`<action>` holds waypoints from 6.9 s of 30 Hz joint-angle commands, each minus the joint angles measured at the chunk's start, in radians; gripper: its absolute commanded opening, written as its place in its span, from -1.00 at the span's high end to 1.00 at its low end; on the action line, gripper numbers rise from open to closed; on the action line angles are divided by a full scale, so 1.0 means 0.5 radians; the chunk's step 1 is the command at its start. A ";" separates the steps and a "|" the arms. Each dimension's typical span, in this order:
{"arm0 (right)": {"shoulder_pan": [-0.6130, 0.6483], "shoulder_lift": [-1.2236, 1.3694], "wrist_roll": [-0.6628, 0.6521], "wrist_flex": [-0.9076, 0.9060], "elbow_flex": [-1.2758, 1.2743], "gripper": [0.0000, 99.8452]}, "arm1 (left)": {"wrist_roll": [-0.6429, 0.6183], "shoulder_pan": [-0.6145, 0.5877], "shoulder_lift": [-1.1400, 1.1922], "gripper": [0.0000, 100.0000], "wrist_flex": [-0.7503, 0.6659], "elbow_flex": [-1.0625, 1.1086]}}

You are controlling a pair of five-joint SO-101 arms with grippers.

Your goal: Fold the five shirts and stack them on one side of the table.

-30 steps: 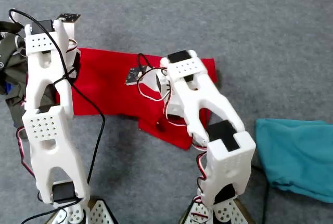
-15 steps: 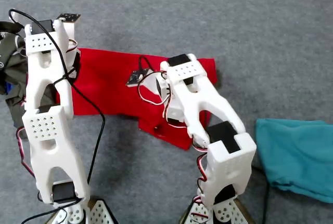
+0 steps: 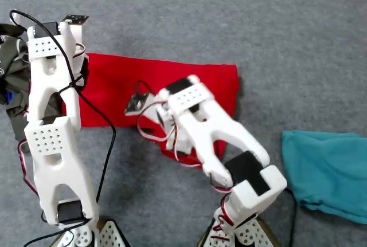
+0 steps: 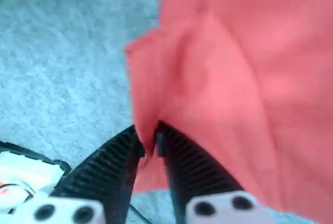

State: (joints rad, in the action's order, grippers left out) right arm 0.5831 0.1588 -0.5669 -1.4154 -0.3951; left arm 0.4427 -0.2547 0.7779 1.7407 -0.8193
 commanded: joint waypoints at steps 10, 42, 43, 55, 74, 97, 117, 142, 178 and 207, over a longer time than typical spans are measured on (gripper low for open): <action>-0.315 -0.247 -0.126 -0.135 0.520 0.52 | 0.003 -0.040 -0.140 0.96 -0.009 -0.003; -0.787 1.303 -0.184 -0.258 2.484 0.99 | -0.117 -0.034 -0.038 0.96 -0.196 0.006; -0.793 1.306 -0.184 -0.295 2.573 0.99 | -0.117 -0.034 -0.038 0.96 -0.196 0.006; -0.796 1.432 -0.252 -0.411 2.834 0.98 | -0.117 -0.034 -0.038 0.96 -0.196 0.006; -0.437 0.342 -0.377 -0.651 1.720 0.47 | -0.114 -0.046 -0.038 0.96 -0.199 0.003; 0.057 -0.735 -0.138 0.387 -0.710 0.46 | -0.123 -0.135 -0.060 0.96 -0.092 -0.009; 0.054 -0.348 -0.009 0.743 -0.723 0.47 | -0.123 -0.181 -0.063 0.96 -0.098 -0.012; -0.026 -0.078 0.381 0.384 -0.284 0.99 | -0.117 -0.230 -0.164 0.96 -0.095 0.006; -0.686 1.155 -0.322 -0.743 2.702 0.34 | -0.117 -0.218 -0.161 0.96 -0.095 0.009; 0.330 -0.723 0.224 0.187 -0.404 0.47 | -0.123 -0.233 -0.164 0.96 -0.095 0.009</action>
State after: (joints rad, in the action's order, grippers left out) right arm 0.7012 -0.1527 -0.5040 -1.4093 -0.5347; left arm 0.3798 -0.3590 0.7779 1.6886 -0.8101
